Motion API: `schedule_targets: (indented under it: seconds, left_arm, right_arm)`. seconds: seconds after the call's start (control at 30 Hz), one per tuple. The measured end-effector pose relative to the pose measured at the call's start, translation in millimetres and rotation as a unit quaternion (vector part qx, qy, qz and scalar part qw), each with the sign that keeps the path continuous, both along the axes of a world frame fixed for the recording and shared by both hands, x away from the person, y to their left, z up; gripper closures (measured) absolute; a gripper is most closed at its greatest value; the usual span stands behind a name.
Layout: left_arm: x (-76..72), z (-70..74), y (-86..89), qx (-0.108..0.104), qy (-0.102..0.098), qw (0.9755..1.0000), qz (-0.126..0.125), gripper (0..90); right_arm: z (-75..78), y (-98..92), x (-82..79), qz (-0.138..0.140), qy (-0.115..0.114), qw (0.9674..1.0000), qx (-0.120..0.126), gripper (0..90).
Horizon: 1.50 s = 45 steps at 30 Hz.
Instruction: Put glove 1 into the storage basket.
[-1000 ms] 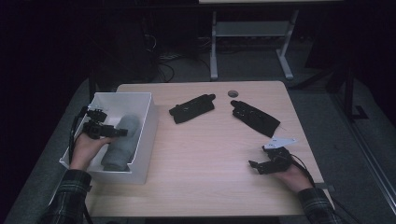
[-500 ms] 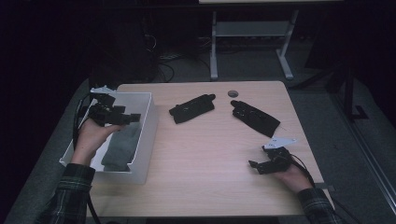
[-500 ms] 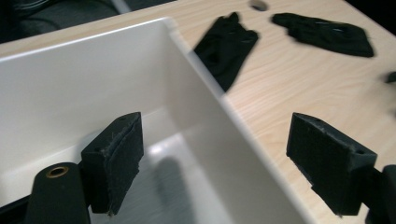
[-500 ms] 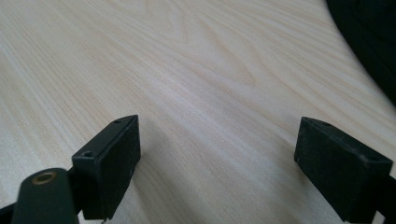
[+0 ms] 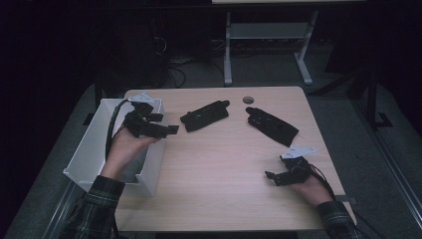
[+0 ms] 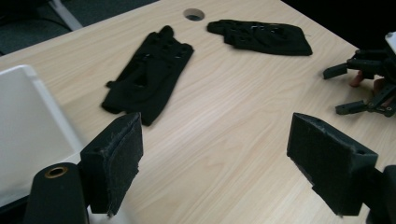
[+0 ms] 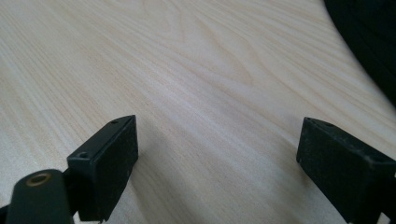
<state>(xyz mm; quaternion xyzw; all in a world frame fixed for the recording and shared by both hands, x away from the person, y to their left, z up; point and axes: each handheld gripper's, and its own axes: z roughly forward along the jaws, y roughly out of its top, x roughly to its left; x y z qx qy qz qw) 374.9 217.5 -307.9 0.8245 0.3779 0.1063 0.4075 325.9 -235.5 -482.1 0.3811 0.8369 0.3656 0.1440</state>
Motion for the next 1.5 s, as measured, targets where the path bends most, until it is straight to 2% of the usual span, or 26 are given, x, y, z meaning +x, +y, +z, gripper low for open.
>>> schedule_targets:
  seconds: [0.27, 0.4, 0.57, 0.6, 0.77, 0.83, 0.93, 1.03, 1.17, 1.3, 1.33, 1.4, 1.43, 1.47, 1.5]
  left_arm:
    - [-8.8, -12.4, -36.1, 0.004, 0.003, 0.9997, -0.025, 18.1]
    - [-15.6, -23.4, -55.1, 0.006, -0.001, 0.9992, -0.039, 18.0]
    - [-21.4, -41.1, -66.9, 0.010, -0.003, 0.9988, -0.048, 18.0]
    - [-21.4, -41.1, -66.9, 0.010, -0.003, 0.9988, -0.048, 18.0]
    - [-26.7, -65.8, -74.0, 0.018, -0.003, 0.9983, -0.056, 18.0]
    - [-29.7, -79.4, -77.0, 0.029, -0.007, 0.9981, -0.054, 18.1]
    - [-32.3, -98.1, -80.7, 0.042, 0.003, 0.9973, -0.060, 18.0]
    - [-35.9, -119.5, -83.6, 0.073, 0.009, 0.9951, -0.066, 17.4]
    - [-37.1, -137.7, -81.2, 0.085, 0.012, 0.9936, -0.073, 16.4]
    - [-39.8, -156.3, -77.3, 0.097, 0.018, 0.9927, -0.069, 15.2]
    - [-41.7, -161.3, -75.8, 0.105, 0.004, 0.9917, -0.073, 13.0]
    - [-41.8, -161.4, -74.5, 0.100, 0.002, 0.9920, -0.077, 13.1]
    - [-41.8, -162.2, -72.5, 0.093, 0.001, 0.9926, -0.078, 13.1]
    - [-41.8, -162.2, -72.5, 0.093, 0.001, 0.9926, -0.078, 12.9]
    - [-43.2, -164.4, -71.4, 0.092, -0.011, 0.9926, -0.078, 12.9]
  right_arm:
    - [-0.2, -0.4, 1.0, 0.003, -0.002, 1.0000, 0.000, 12.8]
    - [0.0, -0.7, 1.1, 0.003, -0.002, 1.0000, -0.001, 13.4]
    - [0.0, -0.8, 1.1, 0.003, -0.002, 1.0000, -0.001, 13.3]
    - [0.0, -0.8, 1.1, 0.003, -0.003, 1.0000, -0.001, 13.3]
    - [0.0, -0.7, 0.9, 0.000, -0.001, 1.0000, -0.001, 12.7]
    - [0.2, -1.1, 0.5, -0.002, 0.001, 1.0000, 0.000, 12.7]
    - [0.1, -2.0, 0.4, 0.000, 0.000, 1.0000, -0.001, 12.7]
    - [0.5, -2.4, 0.6, 0.000, 0.001, 1.0000, -0.002, 13.3]
    - [1.6, -2.4, 0.6, 0.002, 0.006, 1.0000, -0.004, 14.2]
    - [4.2, -1.5, 2.8, 0.005, 0.006, 0.9998, -0.019, 15.2]
    - [5.9, -1.0, 3.3, 0.004, 0.015, 0.9997, -0.021, 18.2]
    - [6.5, -1.1, 3.5, 0.006, 0.018, 0.9996, -0.021, 19.2]
    - [8.6, -2.6, 3.4, 0.008, 0.021, 0.9997, -0.013, 24.6]
    - [8.6, -2.6, 3.4, 0.008, 0.021, 0.9997, -0.013, 24.6]
    - [10.0, -3.8, 3.4, 0.011, 0.021, 0.9997, -0.007, 27.8]
